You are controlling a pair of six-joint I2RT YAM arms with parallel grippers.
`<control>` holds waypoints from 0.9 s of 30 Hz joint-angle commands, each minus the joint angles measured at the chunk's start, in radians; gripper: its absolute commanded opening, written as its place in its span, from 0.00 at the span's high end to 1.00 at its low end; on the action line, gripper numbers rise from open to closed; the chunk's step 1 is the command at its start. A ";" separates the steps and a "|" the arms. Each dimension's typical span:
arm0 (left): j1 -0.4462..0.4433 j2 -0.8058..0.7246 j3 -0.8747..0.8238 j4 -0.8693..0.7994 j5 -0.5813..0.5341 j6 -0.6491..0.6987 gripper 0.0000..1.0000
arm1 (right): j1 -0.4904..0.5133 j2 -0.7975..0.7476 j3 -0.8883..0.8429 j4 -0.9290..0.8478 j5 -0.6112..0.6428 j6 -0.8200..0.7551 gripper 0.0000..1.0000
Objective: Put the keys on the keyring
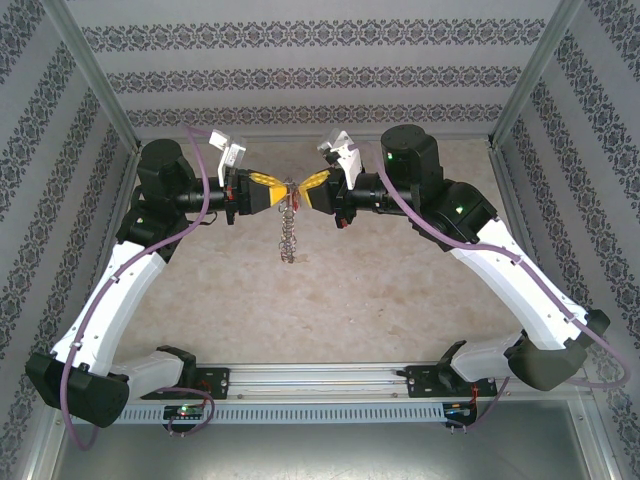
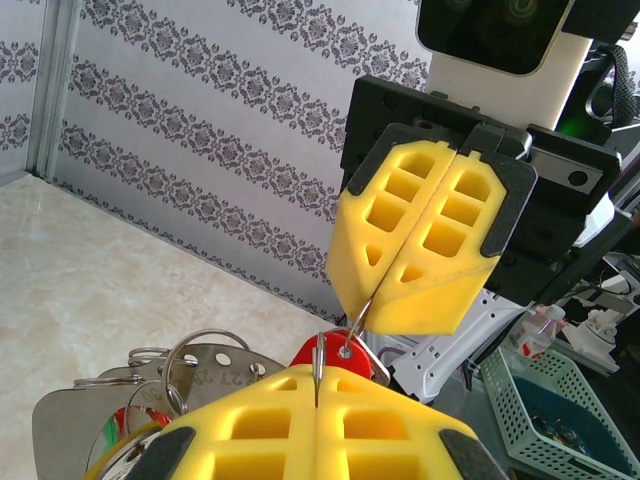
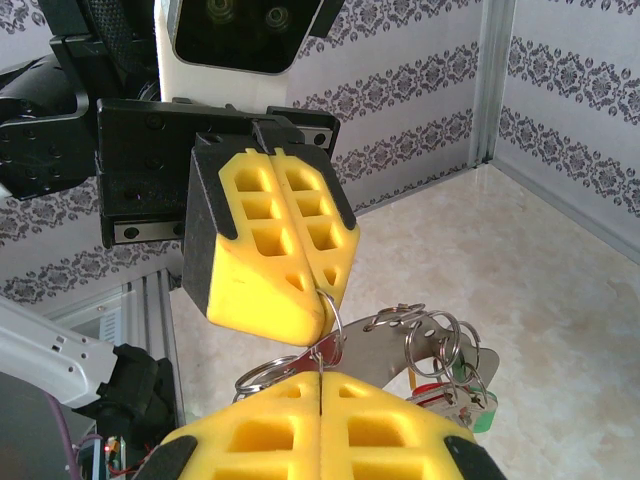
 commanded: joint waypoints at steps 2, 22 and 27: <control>-0.014 -0.027 0.034 0.032 0.016 -0.005 1.00 | 0.000 0.000 -0.005 0.038 -0.005 0.019 1.00; -0.015 -0.030 0.025 0.034 0.016 -0.004 1.00 | 0.004 0.008 -0.008 0.033 0.011 0.021 1.00; -0.016 -0.031 0.024 0.037 0.015 -0.007 1.00 | 0.004 0.013 -0.004 0.033 0.001 0.019 1.00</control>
